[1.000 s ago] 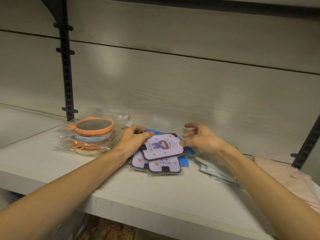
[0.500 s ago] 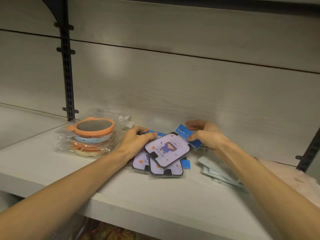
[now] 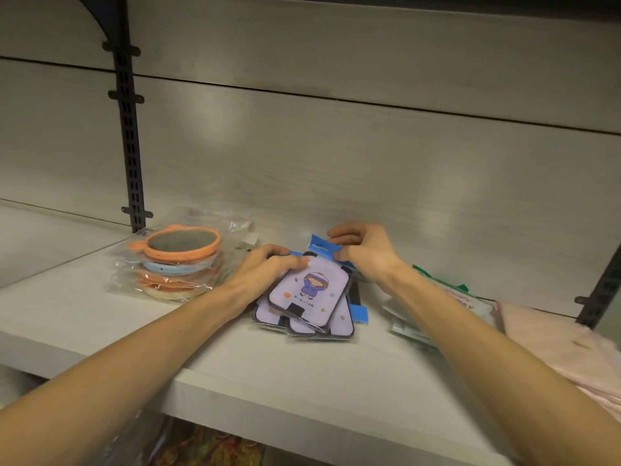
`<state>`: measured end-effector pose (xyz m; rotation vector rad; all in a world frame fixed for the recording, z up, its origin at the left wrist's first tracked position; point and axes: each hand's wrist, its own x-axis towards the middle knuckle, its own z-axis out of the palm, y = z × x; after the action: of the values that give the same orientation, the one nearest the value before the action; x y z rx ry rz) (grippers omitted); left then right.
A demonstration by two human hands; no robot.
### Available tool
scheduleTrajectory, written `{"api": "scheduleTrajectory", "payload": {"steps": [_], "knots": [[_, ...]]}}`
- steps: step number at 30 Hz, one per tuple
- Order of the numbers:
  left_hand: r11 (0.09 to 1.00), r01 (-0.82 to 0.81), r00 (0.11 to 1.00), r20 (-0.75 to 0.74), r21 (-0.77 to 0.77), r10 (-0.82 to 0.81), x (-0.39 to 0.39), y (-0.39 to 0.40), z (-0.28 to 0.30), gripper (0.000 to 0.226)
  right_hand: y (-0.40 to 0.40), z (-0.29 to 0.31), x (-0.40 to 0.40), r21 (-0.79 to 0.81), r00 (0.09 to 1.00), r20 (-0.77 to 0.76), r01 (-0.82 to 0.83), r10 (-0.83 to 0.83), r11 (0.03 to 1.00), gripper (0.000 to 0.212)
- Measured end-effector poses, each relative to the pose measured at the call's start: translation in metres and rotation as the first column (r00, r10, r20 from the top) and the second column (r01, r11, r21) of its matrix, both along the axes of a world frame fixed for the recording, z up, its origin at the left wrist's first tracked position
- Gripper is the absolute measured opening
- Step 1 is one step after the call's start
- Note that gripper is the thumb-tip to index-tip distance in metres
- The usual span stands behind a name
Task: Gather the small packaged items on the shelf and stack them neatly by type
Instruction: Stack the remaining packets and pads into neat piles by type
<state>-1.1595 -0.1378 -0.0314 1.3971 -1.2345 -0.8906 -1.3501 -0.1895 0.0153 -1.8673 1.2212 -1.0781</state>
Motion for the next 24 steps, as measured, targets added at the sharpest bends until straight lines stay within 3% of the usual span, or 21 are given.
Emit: {"api": "scheduleTrajectory", "payload": {"steps": [5,8,12,16,19,24], "knots": [[1.000,0.010,1.000,-0.007,0.018,-0.010,0.002,-0.002,-0.003,0.051,0.001,-0.003,0.005,-0.038,0.997,-0.001,-0.083,0.083,0.996,0.037],[1.000,0.003,1.000,-0.025,0.015,-0.003,0.001,-0.003,-0.002,0.041,0.006,-0.009,-0.016,-0.167,0.986,-0.165,-0.061,0.033,0.984,0.039],[1.000,-0.006,0.999,-0.041,0.017,0.006,0.000,-0.006,-0.002,0.032,0.026,-0.015,-0.060,-0.107,0.925,-0.372,-0.119,0.071,0.987,0.030],[1.000,-0.010,0.998,-0.060,0.010,0.011,0.000,-0.007,-0.002,0.032,0.045,-0.017,-0.079,-0.037,0.809,-0.585,-0.096,0.056,0.995,0.030],[0.999,-0.047,0.995,-0.086,-0.010,0.046,0.003,-0.003,0.000,0.032,0.050,-0.028,-0.077,-0.111,0.677,-0.736,-0.118,-0.002,0.987,0.042],[0.998,-0.059,0.993,-0.103,-0.031,0.056,0.007,0.002,0.002,0.031,0.049,-0.033,-0.072,-0.146,0.764,-0.645,-0.135,0.010,0.980,0.020]]}}
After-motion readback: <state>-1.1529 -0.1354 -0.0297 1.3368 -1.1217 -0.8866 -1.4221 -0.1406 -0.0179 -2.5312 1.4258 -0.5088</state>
